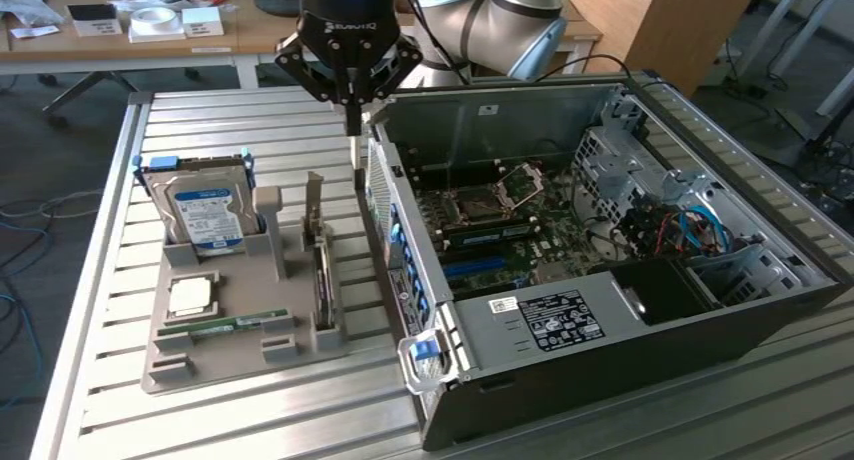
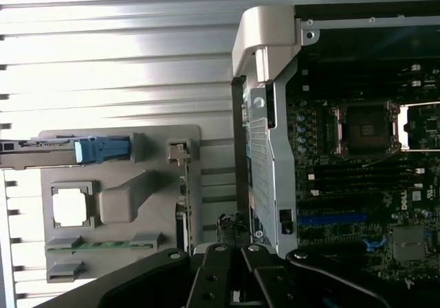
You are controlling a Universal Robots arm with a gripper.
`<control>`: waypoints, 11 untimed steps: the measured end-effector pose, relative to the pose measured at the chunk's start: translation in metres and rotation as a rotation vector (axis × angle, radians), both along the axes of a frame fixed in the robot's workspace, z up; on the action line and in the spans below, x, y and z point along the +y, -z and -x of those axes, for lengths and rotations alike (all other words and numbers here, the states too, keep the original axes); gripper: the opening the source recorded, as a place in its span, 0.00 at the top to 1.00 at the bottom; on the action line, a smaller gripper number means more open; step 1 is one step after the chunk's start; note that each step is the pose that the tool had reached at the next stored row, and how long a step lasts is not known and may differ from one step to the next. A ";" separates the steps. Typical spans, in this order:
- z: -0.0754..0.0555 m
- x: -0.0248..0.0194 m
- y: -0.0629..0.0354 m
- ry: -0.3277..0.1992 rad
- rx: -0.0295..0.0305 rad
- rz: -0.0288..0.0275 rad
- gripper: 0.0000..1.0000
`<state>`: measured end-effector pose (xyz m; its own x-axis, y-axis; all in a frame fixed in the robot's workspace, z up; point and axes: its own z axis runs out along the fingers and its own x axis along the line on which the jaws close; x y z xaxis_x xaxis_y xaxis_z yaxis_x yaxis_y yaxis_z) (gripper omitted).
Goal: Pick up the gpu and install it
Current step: 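Reach for the gpu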
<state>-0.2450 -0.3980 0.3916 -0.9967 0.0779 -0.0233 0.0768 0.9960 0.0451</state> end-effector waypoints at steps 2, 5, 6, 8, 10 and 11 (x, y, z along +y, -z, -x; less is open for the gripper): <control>0.004 0.0000 0.0001 0.000 0.0001 0.0000 0.89; 0.010 0.0002 0.0005 0.000 0.0000 0.0001 0.89; 0.012 0.0002 0.0006 0.000 0.0000 0.0000 0.89; 0.016 0.0003 0.0009 0.000 0.0000 0.0000 0.89; 0.019 0.0005 0.0011 0.000 0.0000 0.0000 0.89; 0.021 0.0005 0.0012 0.000 0.0000 0.0000 0.89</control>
<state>-0.2658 -0.3975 0.3903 -0.9967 0.0779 -0.0234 0.0767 0.9960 0.0451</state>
